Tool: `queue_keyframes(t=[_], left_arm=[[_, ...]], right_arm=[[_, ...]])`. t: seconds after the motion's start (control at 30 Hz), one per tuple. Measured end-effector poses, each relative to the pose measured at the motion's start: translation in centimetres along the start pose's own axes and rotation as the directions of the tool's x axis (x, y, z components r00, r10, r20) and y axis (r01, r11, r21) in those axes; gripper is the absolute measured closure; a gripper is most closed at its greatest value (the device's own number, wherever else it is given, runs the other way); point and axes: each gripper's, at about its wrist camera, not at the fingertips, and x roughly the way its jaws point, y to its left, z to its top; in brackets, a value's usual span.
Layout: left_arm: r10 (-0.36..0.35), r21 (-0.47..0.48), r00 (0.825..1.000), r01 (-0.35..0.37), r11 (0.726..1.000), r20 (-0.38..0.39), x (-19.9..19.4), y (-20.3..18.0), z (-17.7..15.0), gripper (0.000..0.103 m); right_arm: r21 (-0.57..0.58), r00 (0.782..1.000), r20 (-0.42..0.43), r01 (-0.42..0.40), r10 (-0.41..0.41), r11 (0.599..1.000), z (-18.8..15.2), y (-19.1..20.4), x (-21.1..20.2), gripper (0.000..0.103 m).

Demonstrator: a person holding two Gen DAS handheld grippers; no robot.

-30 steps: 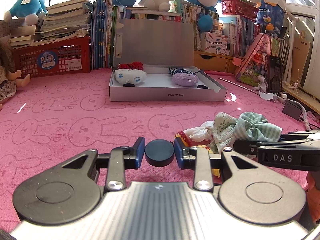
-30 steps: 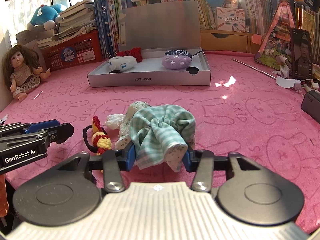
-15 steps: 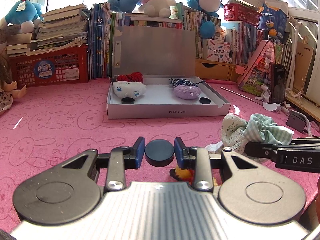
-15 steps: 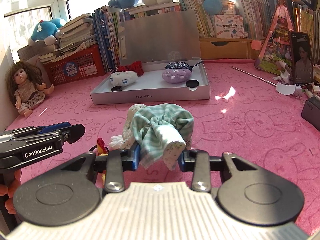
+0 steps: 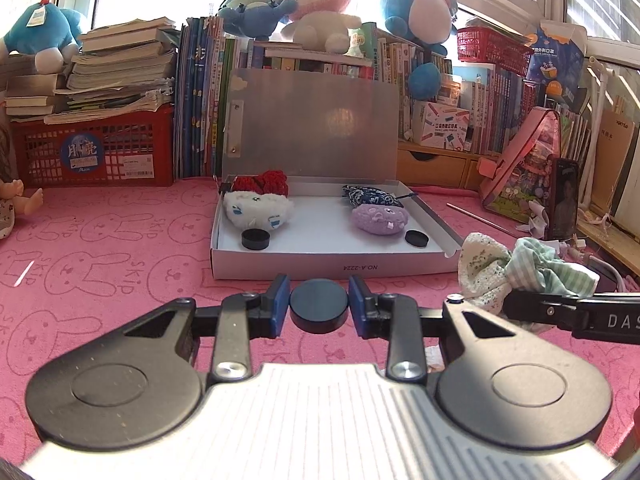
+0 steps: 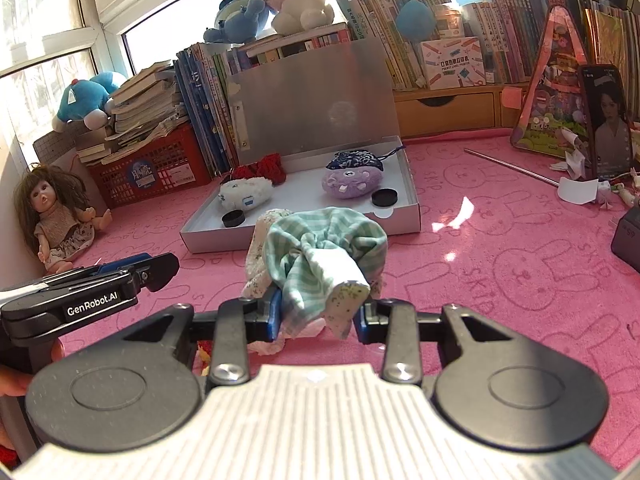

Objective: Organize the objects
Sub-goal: 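Lift the black lid with the left gripper while the right carries the cloth toward the box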

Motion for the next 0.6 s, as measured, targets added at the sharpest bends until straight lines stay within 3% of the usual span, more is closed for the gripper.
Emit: queue_keyframes(t=[0.6], left_arm=[[0.014, 0.033, 1.000, -0.014, 0.999, 0.027, 4.5, 0.2, 3.9, 0.066]], right_arm=[[0.067, 0.999, -0.031, -0.026, 0.028, 0.997, 4.3, -1.5, 5.1, 0.065]])
